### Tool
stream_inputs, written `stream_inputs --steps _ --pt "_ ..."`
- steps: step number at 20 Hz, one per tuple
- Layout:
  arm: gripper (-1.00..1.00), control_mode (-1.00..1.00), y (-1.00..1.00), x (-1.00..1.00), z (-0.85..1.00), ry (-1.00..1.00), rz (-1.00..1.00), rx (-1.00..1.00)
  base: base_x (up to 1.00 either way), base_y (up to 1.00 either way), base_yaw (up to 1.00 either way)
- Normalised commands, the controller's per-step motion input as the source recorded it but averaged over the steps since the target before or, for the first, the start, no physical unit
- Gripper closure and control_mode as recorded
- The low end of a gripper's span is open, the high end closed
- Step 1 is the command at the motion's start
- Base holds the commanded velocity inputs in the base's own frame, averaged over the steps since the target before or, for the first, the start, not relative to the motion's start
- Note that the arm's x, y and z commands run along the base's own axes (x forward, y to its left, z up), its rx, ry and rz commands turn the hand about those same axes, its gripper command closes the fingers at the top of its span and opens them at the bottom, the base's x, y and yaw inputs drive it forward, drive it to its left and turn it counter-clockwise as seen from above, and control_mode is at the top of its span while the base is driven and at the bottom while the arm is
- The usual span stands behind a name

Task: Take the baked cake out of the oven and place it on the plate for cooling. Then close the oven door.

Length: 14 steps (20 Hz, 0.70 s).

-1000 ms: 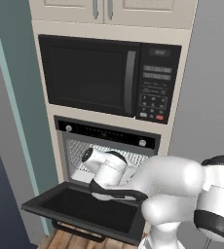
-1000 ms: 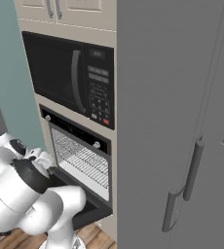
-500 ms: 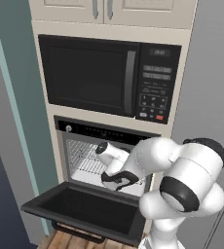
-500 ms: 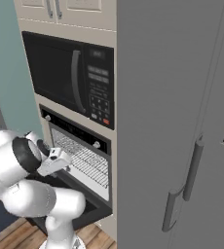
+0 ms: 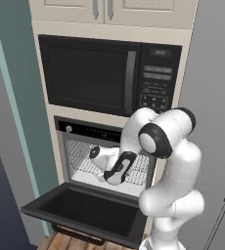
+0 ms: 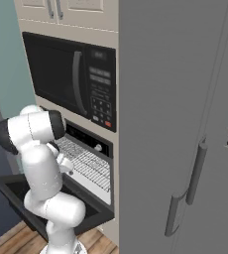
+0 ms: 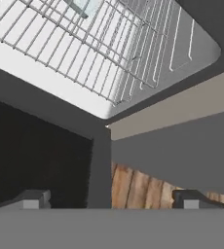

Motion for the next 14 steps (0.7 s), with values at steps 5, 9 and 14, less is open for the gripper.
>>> stream_inputs --steps 5,9,14 --pt "-1.0 -1.0 0.28 0.53 -0.61 -0.22 -0.18 -0.08 0.0 0.0 0.0" --pt "-1.0 -1.0 0.04 0.44 -0.37 -0.28 -0.05 -0.03 0.0 0.0 0.0" --pt "-1.0 -1.0 0.0 0.68 -0.07 -0.16 -0.02 0.0 0.0 0.0 0.0"
